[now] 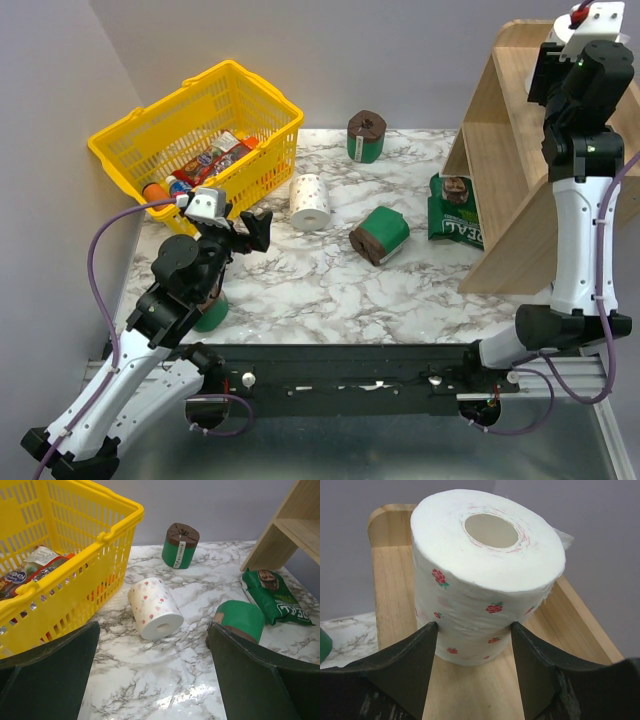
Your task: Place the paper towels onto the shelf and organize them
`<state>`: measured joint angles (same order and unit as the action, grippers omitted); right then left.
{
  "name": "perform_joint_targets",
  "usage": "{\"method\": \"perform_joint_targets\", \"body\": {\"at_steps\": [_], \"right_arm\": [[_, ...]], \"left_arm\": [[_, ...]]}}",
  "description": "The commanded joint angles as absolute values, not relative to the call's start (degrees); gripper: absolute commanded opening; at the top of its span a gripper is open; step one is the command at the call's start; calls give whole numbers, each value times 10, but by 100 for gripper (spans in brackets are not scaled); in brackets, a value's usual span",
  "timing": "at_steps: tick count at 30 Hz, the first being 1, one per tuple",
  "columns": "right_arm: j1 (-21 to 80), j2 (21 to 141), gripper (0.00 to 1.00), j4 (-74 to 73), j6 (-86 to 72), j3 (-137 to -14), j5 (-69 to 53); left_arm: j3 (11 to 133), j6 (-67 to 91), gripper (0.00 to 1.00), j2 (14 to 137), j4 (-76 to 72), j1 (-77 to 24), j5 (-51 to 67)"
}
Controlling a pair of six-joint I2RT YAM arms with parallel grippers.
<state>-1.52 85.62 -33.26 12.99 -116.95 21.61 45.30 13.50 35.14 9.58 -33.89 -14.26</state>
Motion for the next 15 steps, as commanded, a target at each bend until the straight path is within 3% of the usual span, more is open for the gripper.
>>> {"method": "perform_joint_targets", "body": {"at_steps": [1,15], "right_arm": [[-21,891,69,-280,141,-1197,189],[-25,979,68,-241,135,-1240,190]], "left_arm": [[455,134,99,346,93,-343,-133],[454,130,99,351,95,-343,-144]]}}
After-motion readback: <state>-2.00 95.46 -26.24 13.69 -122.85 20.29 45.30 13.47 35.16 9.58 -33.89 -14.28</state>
